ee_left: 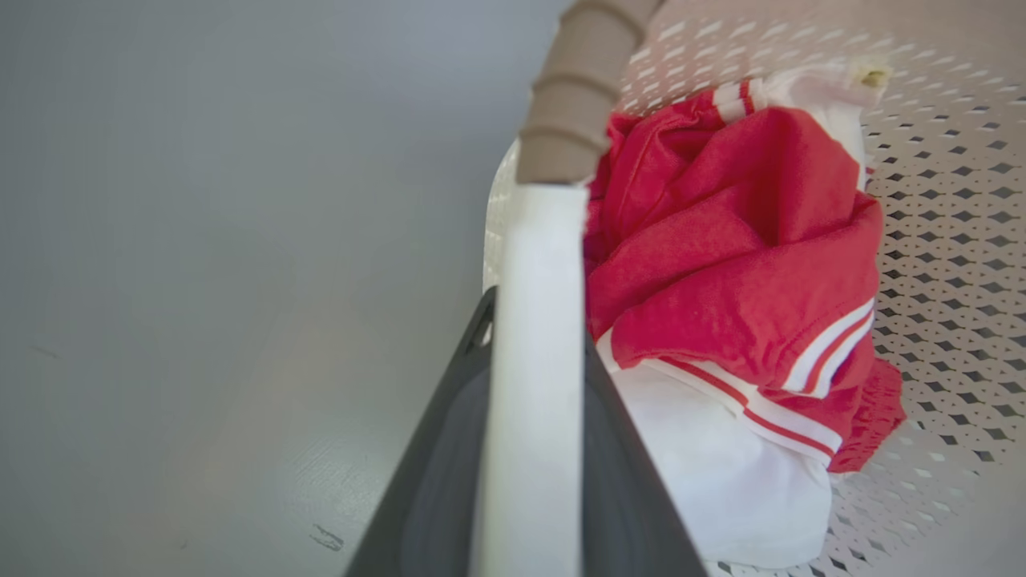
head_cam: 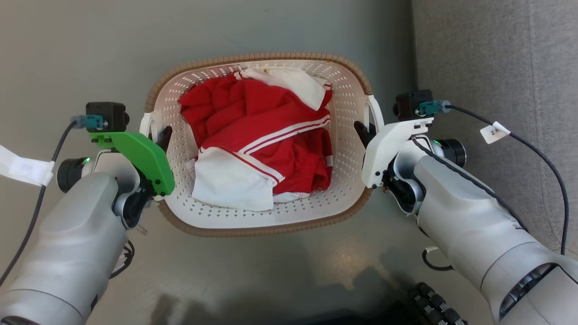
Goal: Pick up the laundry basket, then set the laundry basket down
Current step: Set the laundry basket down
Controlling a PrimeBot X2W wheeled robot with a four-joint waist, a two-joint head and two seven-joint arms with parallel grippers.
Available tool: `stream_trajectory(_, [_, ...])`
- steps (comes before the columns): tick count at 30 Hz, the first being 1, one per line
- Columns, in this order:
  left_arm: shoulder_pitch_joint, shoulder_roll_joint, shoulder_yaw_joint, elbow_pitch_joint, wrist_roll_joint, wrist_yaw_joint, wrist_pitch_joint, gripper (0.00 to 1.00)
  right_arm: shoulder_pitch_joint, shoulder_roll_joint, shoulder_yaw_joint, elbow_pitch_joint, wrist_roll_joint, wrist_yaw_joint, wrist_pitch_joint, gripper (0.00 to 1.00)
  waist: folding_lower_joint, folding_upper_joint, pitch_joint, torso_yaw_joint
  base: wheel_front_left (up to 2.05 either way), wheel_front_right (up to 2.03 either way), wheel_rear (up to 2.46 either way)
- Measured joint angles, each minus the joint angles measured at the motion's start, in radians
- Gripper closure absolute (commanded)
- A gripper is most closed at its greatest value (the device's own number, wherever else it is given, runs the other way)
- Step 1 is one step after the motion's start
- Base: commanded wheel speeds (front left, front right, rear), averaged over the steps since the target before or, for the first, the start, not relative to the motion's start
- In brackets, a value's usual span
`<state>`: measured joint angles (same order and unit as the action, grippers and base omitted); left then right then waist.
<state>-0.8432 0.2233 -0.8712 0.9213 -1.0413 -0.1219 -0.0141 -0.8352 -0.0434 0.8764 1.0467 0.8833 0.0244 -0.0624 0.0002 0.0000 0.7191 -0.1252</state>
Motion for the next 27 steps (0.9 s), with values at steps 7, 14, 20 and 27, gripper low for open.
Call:
stream_trajectory(7, [-0.029,0.005,-0.005,0.005,0.0,0.0,-0.006,1.0,-0.023,0.0,0.007,-0.001,0.023,0.0,-0.009,1.0,0.0,0.0,0.071,-0.002,0.0,0.0,0.0])
stream_trajectory(14, [-0.069,0.01,-0.007,0.01,0.0,-0.001,-0.022,1.0,-0.049,-0.001,0.013,-0.006,0.033,0.0,-0.034,1.0,0.0,0.0,0.126,-0.005,0.0,0.0,0.0])
stream_trajectory(20, [-0.086,0.013,-0.013,0.013,0.0,-0.002,-0.041,1.0,-0.062,-0.002,0.024,-0.01,0.043,-0.003,-0.048,1.0,-0.0001,0.0,0.164,-0.007,0.0,0.0,0.0])
stream_trajectory(27, [-0.106,0.013,-0.024,0.022,0.002,-0.002,-0.07,1.0,-0.076,-0.003,0.032,-0.011,0.051,-0.007,-0.079,1.0,-0.0001,0.0,0.192,-0.004,0.0,0.0,0.0])
